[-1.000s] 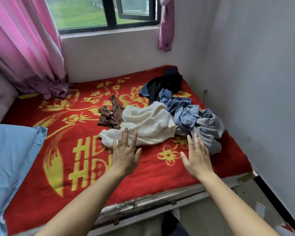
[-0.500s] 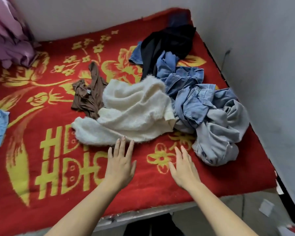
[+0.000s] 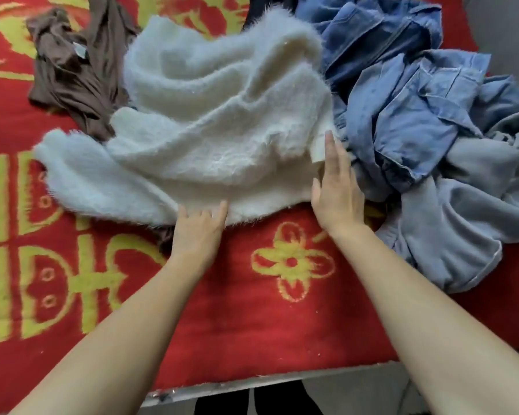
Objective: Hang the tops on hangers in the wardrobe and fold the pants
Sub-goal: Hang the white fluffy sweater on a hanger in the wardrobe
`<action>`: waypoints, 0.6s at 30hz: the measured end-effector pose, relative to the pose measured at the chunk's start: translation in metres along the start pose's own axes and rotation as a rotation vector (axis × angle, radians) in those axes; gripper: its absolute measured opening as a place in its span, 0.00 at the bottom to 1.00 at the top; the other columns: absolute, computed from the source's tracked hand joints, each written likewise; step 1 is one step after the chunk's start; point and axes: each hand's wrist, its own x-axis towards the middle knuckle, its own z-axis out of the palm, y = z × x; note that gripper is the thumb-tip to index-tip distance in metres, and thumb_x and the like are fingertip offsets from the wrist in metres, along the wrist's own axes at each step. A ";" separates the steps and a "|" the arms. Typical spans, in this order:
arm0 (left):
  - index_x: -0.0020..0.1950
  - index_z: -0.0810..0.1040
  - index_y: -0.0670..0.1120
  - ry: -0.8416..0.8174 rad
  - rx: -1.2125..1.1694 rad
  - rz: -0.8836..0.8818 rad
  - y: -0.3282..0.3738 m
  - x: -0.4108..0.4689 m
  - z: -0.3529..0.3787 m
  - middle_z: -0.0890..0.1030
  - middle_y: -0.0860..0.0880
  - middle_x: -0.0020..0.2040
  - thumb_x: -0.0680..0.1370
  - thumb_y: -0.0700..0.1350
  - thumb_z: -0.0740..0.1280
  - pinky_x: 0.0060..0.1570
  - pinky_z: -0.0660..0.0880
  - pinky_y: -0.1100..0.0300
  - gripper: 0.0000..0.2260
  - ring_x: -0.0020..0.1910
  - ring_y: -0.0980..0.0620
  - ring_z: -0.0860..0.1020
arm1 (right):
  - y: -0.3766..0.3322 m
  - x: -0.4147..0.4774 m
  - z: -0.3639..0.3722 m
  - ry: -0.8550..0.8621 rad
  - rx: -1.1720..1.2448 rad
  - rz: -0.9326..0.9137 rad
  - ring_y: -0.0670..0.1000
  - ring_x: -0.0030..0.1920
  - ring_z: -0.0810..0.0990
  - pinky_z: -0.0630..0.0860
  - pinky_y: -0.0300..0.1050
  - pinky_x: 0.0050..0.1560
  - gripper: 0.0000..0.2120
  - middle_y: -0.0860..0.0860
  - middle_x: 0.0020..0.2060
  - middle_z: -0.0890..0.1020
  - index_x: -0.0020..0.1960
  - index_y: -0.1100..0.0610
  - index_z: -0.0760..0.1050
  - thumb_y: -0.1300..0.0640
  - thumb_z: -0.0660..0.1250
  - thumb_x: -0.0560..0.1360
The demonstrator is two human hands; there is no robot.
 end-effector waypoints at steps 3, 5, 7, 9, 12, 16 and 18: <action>0.61 0.78 0.44 0.095 -0.023 0.058 -0.026 -0.027 0.027 0.81 0.45 0.35 0.68 0.34 0.59 0.49 0.72 0.47 0.23 0.38 0.42 0.79 | -0.004 0.008 0.023 -0.081 -0.036 0.029 0.64 0.50 0.79 0.72 0.54 0.41 0.22 0.58 0.60 0.75 0.75 0.51 0.64 0.56 0.59 0.82; 0.44 0.79 0.44 0.151 -0.076 0.013 -0.050 -0.056 0.056 0.76 0.45 0.27 0.65 0.35 0.61 0.43 0.71 0.49 0.12 0.29 0.43 0.76 | -0.010 -0.016 0.043 -0.189 -0.013 0.066 0.65 0.51 0.79 0.74 0.57 0.45 0.14 0.58 0.55 0.77 0.66 0.55 0.71 0.55 0.56 0.82; 0.37 0.74 0.45 0.086 -0.116 -0.081 -0.075 -0.083 0.080 0.74 0.46 0.26 0.68 0.40 0.67 0.42 0.66 0.50 0.03 0.28 0.44 0.75 | -0.014 -0.057 0.060 -0.340 0.045 0.075 0.65 0.53 0.79 0.72 0.56 0.46 0.11 0.59 0.54 0.79 0.60 0.57 0.71 0.56 0.55 0.81; 0.37 0.73 0.45 -0.066 -0.127 -0.227 -0.091 -0.099 0.095 0.76 0.43 0.28 0.69 0.40 0.69 0.42 0.61 0.50 0.06 0.32 0.43 0.77 | -0.015 -0.102 0.072 -0.505 0.111 0.110 0.66 0.52 0.80 0.67 0.54 0.43 0.09 0.61 0.52 0.81 0.57 0.56 0.70 0.55 0.55 0.81; 0.40 0.73 0.45 -0.177 -0.306 -0.522 -0.093 -0.109 0.101 0.79 0.37 0.34 0.70 0.35 0.64 0.42 0.62 0.49 0.05 0.39 0.37 0.79 | -0.018 -0.161 0.077 -0.663 0.172 0.267 0.66 0.50 0.79 0.65 0.53 0.44 0.09 0.62 0.48 0.81 0.48 0.53 0.68 0.51 0.52 0.81; 0.53 0.76 0.40 -0.046 -0.478 -0.543 -0.057 -0.124 0.094 0.80 0.36 0.40 0.73 0.41 0.64 0.40 0.73 0.45 0.10 0.41 0.34 0.79 | -0.029 -0.201 0.074 -0.647 0.340 0.540 0.61 0.44 0.74 0.64 0.52 0.44 0.16 0.55 0.38 0.77 0.38 0.53 0.67 0.46 0.48 0.77; 0.54 0.77 0.40 0.122 -0.564 -0.368 -0.023 -0.131 0.084 0.79 0.39 0.40 0.76 0.48 0.63 0.39 0.73 0.46 0.14 0.39 0.37 0.77 | -0.034 -0.201 0.075 -0.543 0.474 0.642 0.59 0.42 0.74 0.62 0.50 0.43 0.17 0.52 0.34 0.76 0.35 0.53 0.67 0.48 0.48 0.77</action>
